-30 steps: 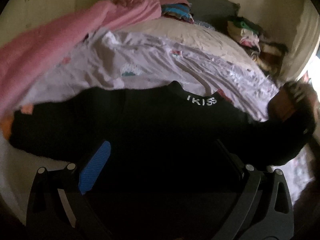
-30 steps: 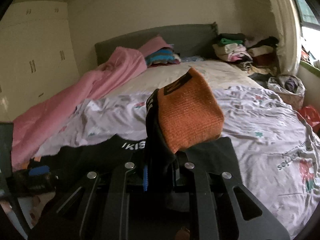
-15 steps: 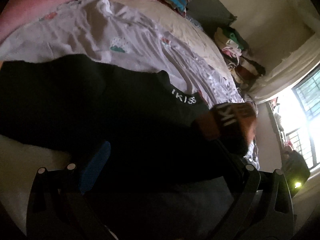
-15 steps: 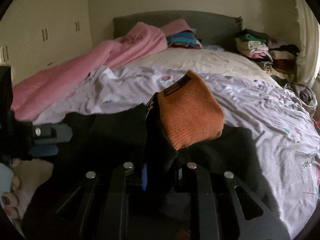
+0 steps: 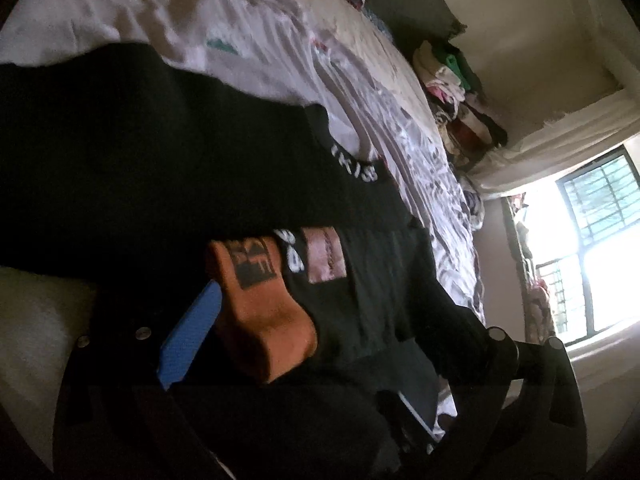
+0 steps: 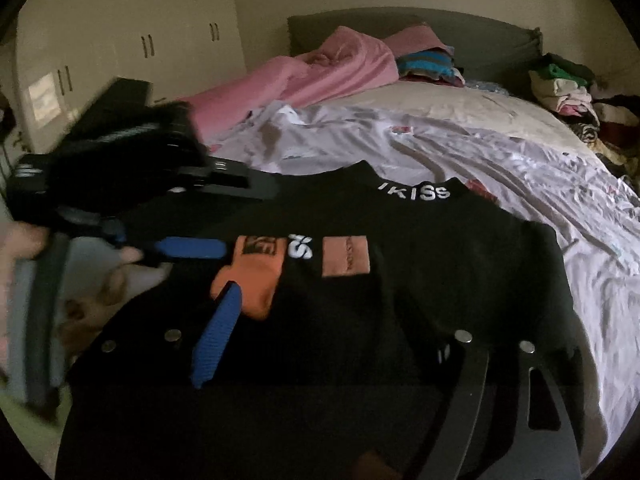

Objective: Fold small clothes

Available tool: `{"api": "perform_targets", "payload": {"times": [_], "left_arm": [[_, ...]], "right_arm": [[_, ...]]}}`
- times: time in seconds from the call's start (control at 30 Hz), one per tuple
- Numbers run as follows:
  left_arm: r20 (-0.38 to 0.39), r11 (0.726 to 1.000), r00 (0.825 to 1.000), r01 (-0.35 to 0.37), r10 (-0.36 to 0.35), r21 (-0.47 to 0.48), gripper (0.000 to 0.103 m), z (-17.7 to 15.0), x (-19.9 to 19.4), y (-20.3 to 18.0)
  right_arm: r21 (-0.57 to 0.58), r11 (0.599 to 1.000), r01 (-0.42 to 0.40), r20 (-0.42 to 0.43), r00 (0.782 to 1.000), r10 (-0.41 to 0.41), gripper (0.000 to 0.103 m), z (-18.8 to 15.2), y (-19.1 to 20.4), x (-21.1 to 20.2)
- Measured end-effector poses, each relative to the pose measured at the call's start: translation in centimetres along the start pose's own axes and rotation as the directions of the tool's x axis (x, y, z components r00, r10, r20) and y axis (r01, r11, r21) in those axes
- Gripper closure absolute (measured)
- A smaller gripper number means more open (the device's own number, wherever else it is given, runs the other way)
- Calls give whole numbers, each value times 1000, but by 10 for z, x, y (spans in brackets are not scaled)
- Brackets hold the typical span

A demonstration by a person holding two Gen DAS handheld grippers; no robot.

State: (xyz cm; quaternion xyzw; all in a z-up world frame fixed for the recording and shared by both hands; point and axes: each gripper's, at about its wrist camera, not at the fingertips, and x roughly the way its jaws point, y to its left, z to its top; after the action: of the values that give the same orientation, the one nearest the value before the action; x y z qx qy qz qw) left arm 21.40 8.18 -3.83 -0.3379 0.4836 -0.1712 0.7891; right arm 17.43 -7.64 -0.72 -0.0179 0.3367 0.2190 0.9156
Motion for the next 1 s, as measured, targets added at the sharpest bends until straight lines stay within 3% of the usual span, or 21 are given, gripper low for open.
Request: {"api": "perform_targets", "payload": {"times": [0.17, 0.27, 0.33, 0.37, 0.53, 0.6, 0.67, 0.83, 1.0], "left_arm": [[-10, 989, 989, -145, 145, 23, 20, -10, 13, 2], [-15, 983, 984, -175, 176, 50, 57, -13, 21, 0], [-10, 972, 979, -203, 205, 116, 88, -13, 25, -11], [0, 970, 979, -200, 202, 141, 92, -12, 24, -18], [116, 940, 978, -199, 172, 278, 94, 0, -4, -65], [163, 918, 969, -230, 185, 323, 94, 4, -19, -76], [186, 894, 953, -292, 240, 339, 94, 5, -19, -74], [129, 886, 934, -358, 334, 297, 94, 4, 4, -38], [130, 874, 908, -419, 399, 246, 90, 1, 1, -11]], "right_arm": [[70, 997, 38, 20, 999, -39, 25, -7, -20, -23], [100, 991, 85, 23, 996, -88, 25, -7, -33, -29], [114, 988, 104, 21, 994, -107, 25, -7, -42, -29], [124, 985, 116, 17, 993, -119, 25, -7, -46, -29], [164, 971, 177, 9, 984, -180, 25, -11, -67, -33], [179, 963, 203, 11, 978, -208, 25, -10, -75, -35], [184, 954, 236, -3, 971, -240, 25, -9, -81, -32], [188, 923, 337, -94, 941, -324, 25, -8, -98, -8], [205, 918, 340, -148, 938, -315, 25, -12, -106, 13]]}}
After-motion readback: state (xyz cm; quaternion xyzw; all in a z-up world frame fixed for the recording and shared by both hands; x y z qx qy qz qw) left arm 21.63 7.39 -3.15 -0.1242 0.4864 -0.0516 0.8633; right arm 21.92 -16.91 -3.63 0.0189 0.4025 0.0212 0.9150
